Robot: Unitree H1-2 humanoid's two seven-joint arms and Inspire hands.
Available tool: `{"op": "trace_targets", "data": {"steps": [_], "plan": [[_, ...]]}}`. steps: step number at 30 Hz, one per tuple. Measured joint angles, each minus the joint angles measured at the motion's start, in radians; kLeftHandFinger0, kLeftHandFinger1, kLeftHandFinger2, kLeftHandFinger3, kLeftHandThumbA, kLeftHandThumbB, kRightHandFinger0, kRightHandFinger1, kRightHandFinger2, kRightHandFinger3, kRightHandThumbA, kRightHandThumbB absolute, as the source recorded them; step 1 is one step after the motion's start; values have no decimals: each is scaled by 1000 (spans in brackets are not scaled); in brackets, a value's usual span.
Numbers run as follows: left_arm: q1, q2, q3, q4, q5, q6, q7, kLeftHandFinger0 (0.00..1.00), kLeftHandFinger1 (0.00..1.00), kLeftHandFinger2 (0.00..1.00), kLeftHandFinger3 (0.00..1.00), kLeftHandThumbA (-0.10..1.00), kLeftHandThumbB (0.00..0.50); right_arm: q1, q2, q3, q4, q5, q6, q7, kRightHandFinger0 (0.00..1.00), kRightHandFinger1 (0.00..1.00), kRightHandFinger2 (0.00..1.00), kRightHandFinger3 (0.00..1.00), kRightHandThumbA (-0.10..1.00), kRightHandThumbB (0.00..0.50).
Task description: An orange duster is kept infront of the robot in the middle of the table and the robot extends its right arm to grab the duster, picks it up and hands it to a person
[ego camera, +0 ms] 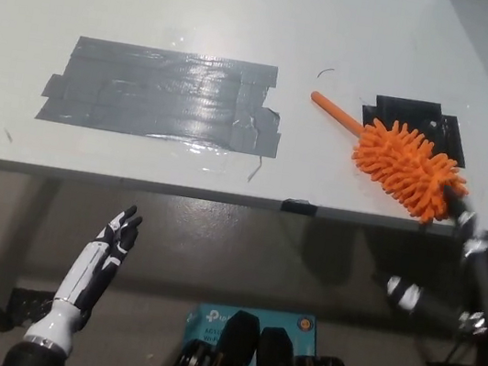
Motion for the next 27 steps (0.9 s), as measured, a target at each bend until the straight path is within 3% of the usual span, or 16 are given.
{"op": "trace_targets", "data": {"steps": [9,13,20,23,25,26,27], "plan": [[11,-7,0,0,0,0,0,1000,1000,1000,1000,944,97,-261,-90,31,12,-124,200,29,1000,1000,1000,1000,1000,335],[11,-7,0,0,0,0,0,1000,1000,1000,1000,941,86,-371,-117,77,112,-171,284,51,1000,1000,1000,1000,1000,346],[11,-7,0,-4,0,0,0,1000,1000,1000,1000,954,114,-577,-142,176,379,-249,420,99,1000,1000,1000,1000,1000,364],[10,-7,0,-4,0,0,0,1000,1000,1000,1000,944,92,-616,-140,197,443,-259,458,112,1000,1000,1000,1000,1000,361],[10,-7,0,-4,0,-1,0,1000,1000,1000,1000,943,95,-633,-136,208,485,-261,475,119,1000,1000,1000,1000,1000,369],[9,-6,0,-4,0,-1,0,1000,1000,1000,1000,946,100,-646,-133,219,525,-262,486,125,1000,1000,1000,1000,1000,406],[9,-7,0,-4,0,-1,0,1000,1000,1000,1000,946,102,-654,-130,229,556,-263,494,130,1000,1000,1000,1000,1000,410]]}}
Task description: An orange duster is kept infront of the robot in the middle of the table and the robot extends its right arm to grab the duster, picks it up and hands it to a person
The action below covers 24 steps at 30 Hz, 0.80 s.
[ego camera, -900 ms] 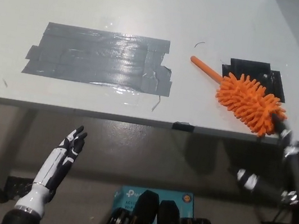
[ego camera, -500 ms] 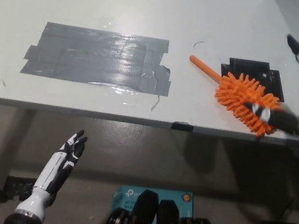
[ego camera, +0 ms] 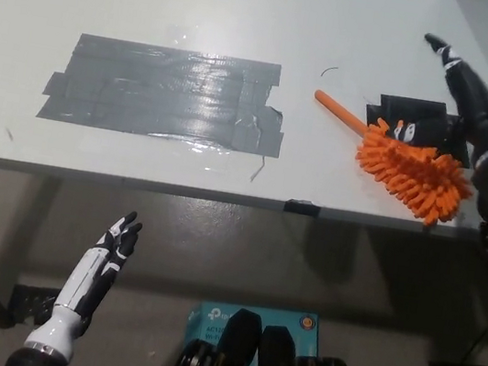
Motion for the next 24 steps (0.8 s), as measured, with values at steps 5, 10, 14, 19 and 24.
{"op": "trace_targets", "data": {"steps": [5,10,14,19,24], "plan": [[-1,0,0,-1,2,0,0,1000,1000,1000,1000,950,107,-19,15,31,112,0,12,20,1000,1000,1000,1000,1000,425],[-6,0,0,-1,3,0,0,1000,1000,1000,1000,944,108,-35,32,59,212,0,13,49,1000,1000,1000,1000,1000,429],[-8,0,0,-1,3,0,0,1000,1000,1000,1000,949,112,-45,37,63,246,5,13,72,1000,1000,1000,1000,1000,445],[-8,0,0,-3,5,0,0,1000,1000,1000,1000,955,113,-80,35,84,319,3,13,99,1000,1000,1000,1000,1000,409],[-11,0,0,-3,6,0,0,1000,1000,1000,1000,951,103,-141,32,128,429,-4,11,124,124,252,531,1000,398,198]]}}
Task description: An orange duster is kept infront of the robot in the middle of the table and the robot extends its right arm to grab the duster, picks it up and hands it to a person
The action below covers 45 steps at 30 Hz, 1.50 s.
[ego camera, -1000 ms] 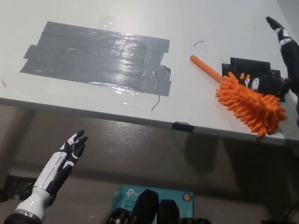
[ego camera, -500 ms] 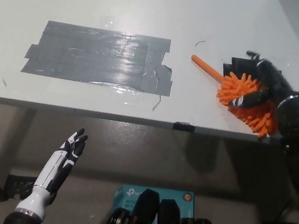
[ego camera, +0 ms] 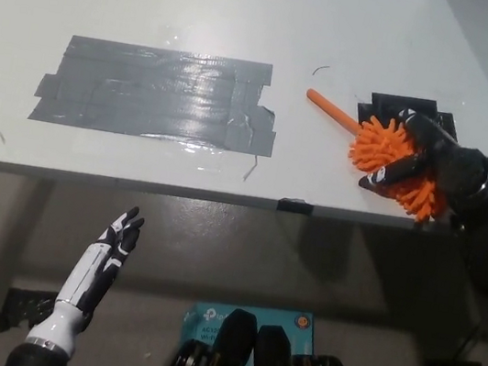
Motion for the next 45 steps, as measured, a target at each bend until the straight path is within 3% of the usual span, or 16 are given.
{"op": "trace_targets", "data": {"steps": [2,7,8,10,13,15,23,26,28,29,31,32,33,36,41,45], "plan": [[-3,0,0,0,0,0,0,1000,1000,1000,1000,954,105,-25,1,8,38,-4,-2,4,42,262,443,975,-90,163],[-5,1,0,0,0,0,0,1000,1000,1000,1000,967,116,-39,-13,60,25,-42,-1,-3,153,469,495,1000,-100,125],[-6,0,0,0,0,0,0,1000,1000,1000,1000,970,117,-37,-15,68,17,-52,0,-5,268,611,615,1000,-100,112],[-9,1,0,0,0,0,0,1000,1000,1000,1000,973,114,-32,-19,80,-3,-64,2,-5,348,691,630,1000,-100,113],[-11,1,0,0,0,0,0,1000,1000,1000,1000,974,115,-19,-25,97,-34,-77,3,-5,306,715,662,950,-100,102],[-13,1,0,0,0,0,0,1000,1000,1000,1000,975,117,-13,-28,99,-46,-82,3,-5,399,858,848,1000,-100,91],[-21,1,0,1,0,0,0,1000,1000,1000,1000,997,113,6,-31,102,-80,-98,13,0,629,915,864,1000,-100,82],[-23,2,0,2,0,-1,-1,1000,1000,1000,1000,999,108,7,-31,101,-82,-100,14,2,452,754,686,979,-100,106],[-23,2,0,2,0,-1,-1,1000,1000,1000,1000,998,107,10,-30,85,-84,-96,13,0,370,728,585,431,-100,195],[-23,2,0,2,0,-1,-1,1000,1000,1000,1000,999,109,10,-30,85,-84,-96,13,0,314,661,542,355,-100,185],[-23,3,0,2,0,0,-1,1000,1000,1000,1000,1000,115,30,-18,-13,-81,-58,-3,-15,122,602,744,505,-100,193],[-23,3,0,2,0,0,0,1000,1000,1000,1000,1000,114,36,-14,-44,-78,-41,-9,-19,96,574,886,883,-100,220],[-22,3,0,2,0,0,-1,1000,1000,1000,1000,1000,113,41,-10,-77,-75,-25,-15,-25,96,570,916,971,-100,221],[-23,2,0,3,0,0,-1,1000,1000,1000,1000,1000,111,55,8,-192,-65,31,-26,-35,135,531,904,948,-100,253],[-22,2,0,5,0,1,0,1000,1000,1000,1000,1000,120,76,46,-379,-46,132,-27,-34,0,365,853,1000,-100,181],[-22,2,0,7,0,1,0,1000,1000,1000,1000,1000,114,83,81,-502,-29,203,-17,-34,0,273,651,1000,-100,147]]}}
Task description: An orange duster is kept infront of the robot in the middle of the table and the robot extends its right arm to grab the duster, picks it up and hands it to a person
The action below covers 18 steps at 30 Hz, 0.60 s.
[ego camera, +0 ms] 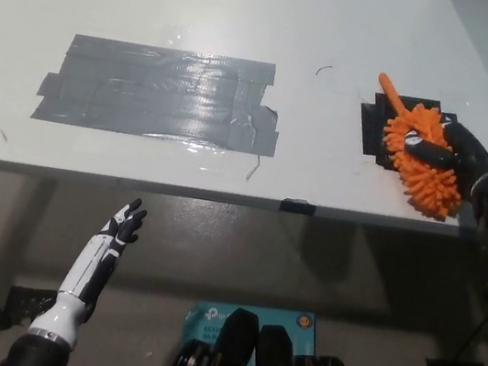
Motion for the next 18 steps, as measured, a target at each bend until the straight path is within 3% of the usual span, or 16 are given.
{"op": "trace_targets", "data": {"steps": [2,7,9,10,14,18], "plan": [[0,0,0,0,0,0,0,1000,1000,1000,1000,1000,118,0,11,-51,9,36,6,1,0,241,603,1000,-100,144],[0,0,0,0,0,2,0,1000,1000,1000,1000,1000,114,0,27,-196,43,146,16,9,0,242,580,1000,-100,121],[0,0,0,1,0,2,0,1000,1000,1000,1000,1000,114,0,30,-234,48,178,19,14,0,246,578,1000,-100,145],[0,0,0,1,0,2,0,1000,1000,1000,1000,1000,116,0,31,-244,49,189,19,15,0,238,573,1000,-100,128],[0,0,0,1,0,2,0,1000,1000,1000,1000,1000,126,0,44,-313,53,275,30,22,0,239,592,1000,-100,102],[-1,0,0,1,0,2,0,1000,1000,1000,1000,1000,122,0,65,-355,53,351,42,23,0,260,630,1000,-100,125]]}}
